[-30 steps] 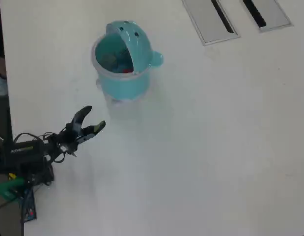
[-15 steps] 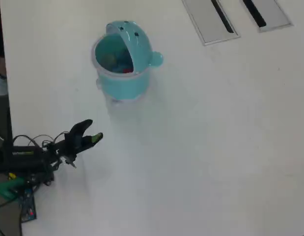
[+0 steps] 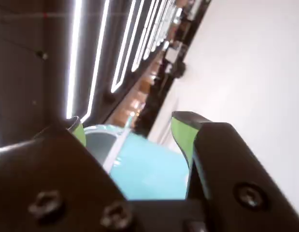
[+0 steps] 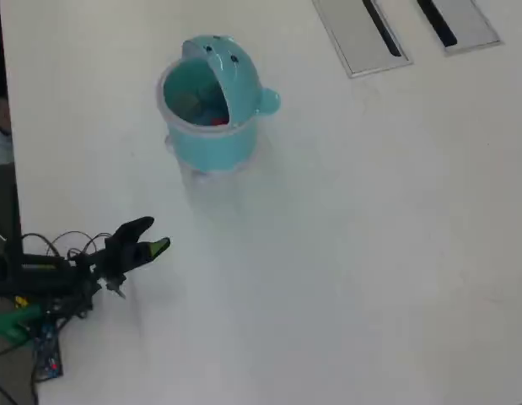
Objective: Grasp RGB lego blocks and put them in the bin one by one.
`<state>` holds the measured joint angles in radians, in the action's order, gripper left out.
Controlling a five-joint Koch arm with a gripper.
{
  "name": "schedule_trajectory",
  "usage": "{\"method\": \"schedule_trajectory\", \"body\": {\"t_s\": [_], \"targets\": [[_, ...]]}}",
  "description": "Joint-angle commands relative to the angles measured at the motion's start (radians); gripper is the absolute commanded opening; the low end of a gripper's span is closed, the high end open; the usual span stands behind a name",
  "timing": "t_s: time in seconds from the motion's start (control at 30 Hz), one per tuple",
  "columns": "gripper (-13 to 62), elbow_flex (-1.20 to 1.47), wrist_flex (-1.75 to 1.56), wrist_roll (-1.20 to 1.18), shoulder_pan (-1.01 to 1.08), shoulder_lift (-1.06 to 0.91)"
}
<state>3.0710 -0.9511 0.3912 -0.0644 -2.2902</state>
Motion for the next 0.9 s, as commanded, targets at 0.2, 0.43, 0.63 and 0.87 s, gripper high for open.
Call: {"method": "schedule_trajectory", "body": {"t_s": [0.2, 0.43, 0.63, 0.87], "targets": [[33.0, 0.1, -0.156, -0.028, 0.0, -0.067], [34.8, 0.1, -0.017, -0.104, 0.029, -0.067], [35.2, 0.101, 0.169, -0.204, 0.023, -0.067], [35.6, 0.101, 0.434, -0.204, -0.015, -0.066]]}}
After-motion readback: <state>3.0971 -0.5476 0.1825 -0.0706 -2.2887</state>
